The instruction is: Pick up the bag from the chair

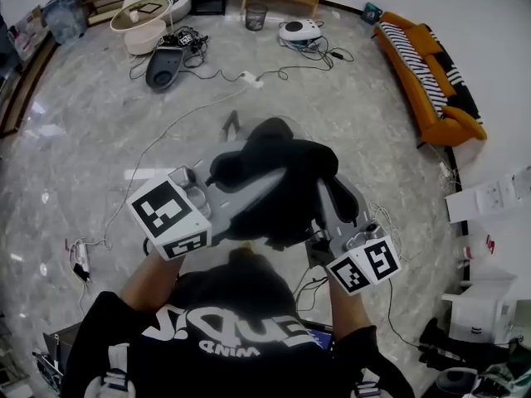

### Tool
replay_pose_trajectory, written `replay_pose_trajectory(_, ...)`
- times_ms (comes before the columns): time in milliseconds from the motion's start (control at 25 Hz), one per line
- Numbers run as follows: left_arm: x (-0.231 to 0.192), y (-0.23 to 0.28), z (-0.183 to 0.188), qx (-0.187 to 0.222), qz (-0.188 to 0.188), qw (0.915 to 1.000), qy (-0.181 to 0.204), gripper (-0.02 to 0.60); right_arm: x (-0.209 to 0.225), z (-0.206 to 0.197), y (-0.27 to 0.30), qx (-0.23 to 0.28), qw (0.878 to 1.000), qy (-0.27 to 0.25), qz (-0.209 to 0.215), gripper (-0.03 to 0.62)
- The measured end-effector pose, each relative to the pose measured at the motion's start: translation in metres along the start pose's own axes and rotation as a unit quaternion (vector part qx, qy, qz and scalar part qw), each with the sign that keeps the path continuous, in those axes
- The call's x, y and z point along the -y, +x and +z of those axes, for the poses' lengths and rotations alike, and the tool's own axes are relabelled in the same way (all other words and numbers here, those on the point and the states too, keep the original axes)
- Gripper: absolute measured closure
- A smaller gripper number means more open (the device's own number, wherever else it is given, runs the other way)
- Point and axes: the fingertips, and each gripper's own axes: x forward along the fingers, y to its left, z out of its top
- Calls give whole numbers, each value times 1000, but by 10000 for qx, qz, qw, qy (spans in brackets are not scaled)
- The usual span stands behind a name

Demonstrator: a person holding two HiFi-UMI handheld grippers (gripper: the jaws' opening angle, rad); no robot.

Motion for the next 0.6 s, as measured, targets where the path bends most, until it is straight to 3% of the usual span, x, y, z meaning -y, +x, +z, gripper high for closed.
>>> replay_pose_trajectory(600, 97, -114, -13, -158, -325, 9993, -76, 472, -134, -32, -76, -92, 9995, 92, -271, 543)
